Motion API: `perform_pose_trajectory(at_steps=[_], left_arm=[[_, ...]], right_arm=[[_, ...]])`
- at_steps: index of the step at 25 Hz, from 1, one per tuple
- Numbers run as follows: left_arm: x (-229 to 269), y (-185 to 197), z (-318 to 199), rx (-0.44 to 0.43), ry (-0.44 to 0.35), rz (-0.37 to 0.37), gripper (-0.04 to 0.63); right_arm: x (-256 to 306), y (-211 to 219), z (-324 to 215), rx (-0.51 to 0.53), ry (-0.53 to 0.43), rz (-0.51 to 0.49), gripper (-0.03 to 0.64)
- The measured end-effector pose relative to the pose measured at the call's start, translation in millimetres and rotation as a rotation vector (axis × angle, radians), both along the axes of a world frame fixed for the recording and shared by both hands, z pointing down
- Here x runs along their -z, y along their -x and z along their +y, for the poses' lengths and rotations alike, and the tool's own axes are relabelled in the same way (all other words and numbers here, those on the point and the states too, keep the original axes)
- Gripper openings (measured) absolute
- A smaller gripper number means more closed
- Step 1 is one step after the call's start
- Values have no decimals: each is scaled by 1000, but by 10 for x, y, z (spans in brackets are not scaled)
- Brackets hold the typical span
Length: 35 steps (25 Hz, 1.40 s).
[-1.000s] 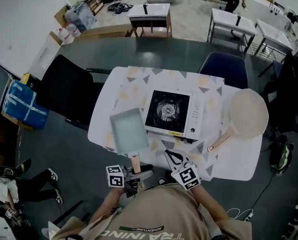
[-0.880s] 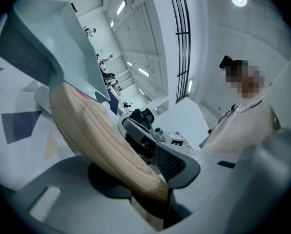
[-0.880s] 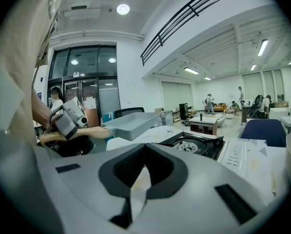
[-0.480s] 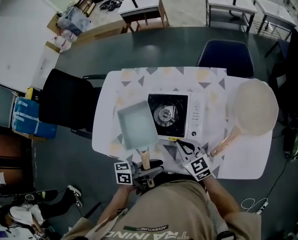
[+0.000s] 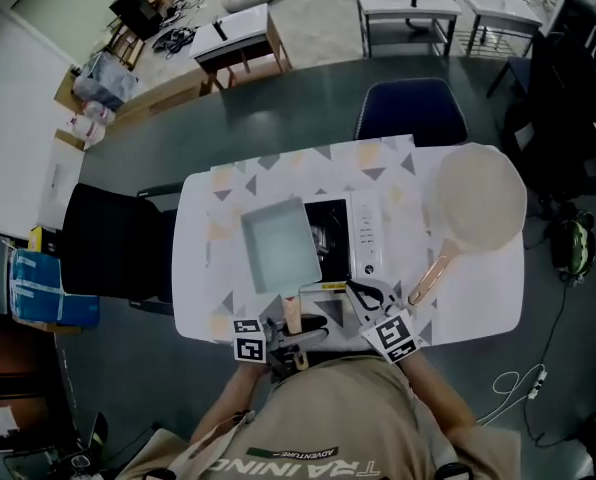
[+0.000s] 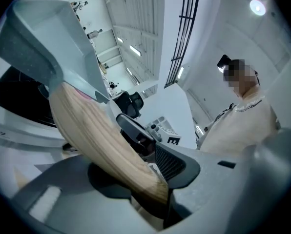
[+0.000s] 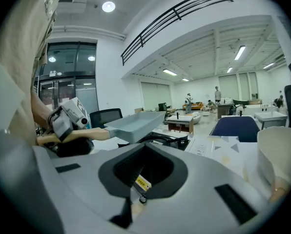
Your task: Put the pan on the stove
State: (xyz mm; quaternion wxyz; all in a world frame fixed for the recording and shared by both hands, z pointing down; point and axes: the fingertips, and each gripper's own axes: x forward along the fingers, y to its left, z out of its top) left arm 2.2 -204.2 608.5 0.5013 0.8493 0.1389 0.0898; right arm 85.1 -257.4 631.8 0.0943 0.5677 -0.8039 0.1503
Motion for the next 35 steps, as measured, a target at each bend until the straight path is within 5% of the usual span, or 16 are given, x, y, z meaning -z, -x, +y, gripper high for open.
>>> perform_pose_trajectory(at_steps=[16,23,35], left_arm=[[-446,-122,42,-206,32,0,152],[-575,-203,-2,-194,14,-6,150],[-534,-249,-55,-142,146,-22,150]], right_arm=[[25,-150,426,-271,82,29,0],[161,-145,279,-258,67,52,0],[295,-14,330,-192,17,63,0]])
